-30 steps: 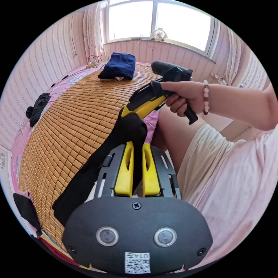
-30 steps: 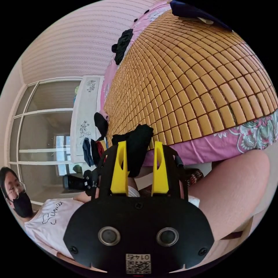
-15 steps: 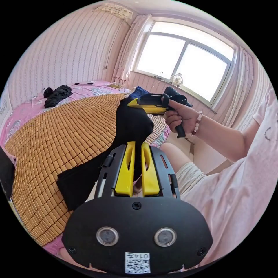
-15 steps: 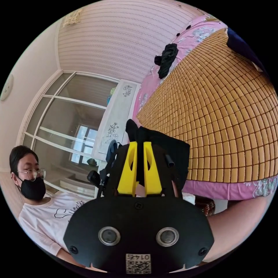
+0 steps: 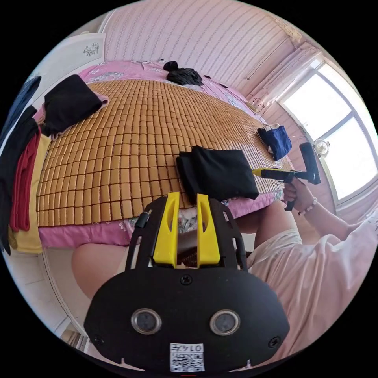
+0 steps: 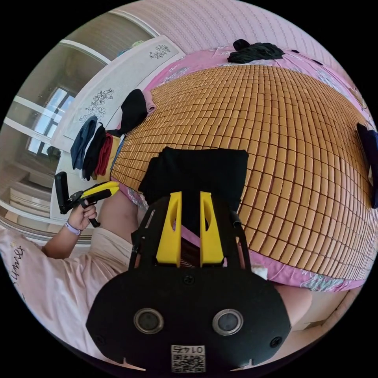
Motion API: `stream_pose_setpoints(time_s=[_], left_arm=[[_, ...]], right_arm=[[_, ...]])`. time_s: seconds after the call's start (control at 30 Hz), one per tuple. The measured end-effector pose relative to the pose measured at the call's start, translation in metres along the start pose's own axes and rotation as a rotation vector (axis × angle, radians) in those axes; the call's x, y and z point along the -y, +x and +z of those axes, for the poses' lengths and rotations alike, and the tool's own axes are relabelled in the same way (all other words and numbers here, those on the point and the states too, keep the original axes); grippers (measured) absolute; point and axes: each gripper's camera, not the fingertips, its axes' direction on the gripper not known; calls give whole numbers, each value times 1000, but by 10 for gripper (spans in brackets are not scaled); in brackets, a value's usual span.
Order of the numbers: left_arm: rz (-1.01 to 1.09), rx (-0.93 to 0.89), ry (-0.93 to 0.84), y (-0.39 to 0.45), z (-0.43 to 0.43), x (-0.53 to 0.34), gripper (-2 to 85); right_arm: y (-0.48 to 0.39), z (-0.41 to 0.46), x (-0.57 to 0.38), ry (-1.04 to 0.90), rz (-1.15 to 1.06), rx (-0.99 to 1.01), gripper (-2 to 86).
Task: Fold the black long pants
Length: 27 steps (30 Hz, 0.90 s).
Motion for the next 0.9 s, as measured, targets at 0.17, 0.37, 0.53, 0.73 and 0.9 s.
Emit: stream_pose_setpoints(time_s=[0.17, 0.37, 0.53, 0.73, 0.9], left_arm=[[102, -8, -51, 54, 54, 53, 104], [195, 114, -235, 92, 96, 79, 39], [308, 153, -117, 131, 63, 78, 13], [249, 37, 53, 144, -1, 84, 11], [18, 184, -76, 65, 41, 67, 31]], right_arm=[[-7, 21, -19, -38, 12, -94, 87], [-15, 37, -21, -37, 26, -109, 88], [-20, 35, -20, -7, 6, -134, 89], [-28, 11, -18, 89, -18, -125, 90], [-23, 36, -4, 48, -13, -90, 93]])
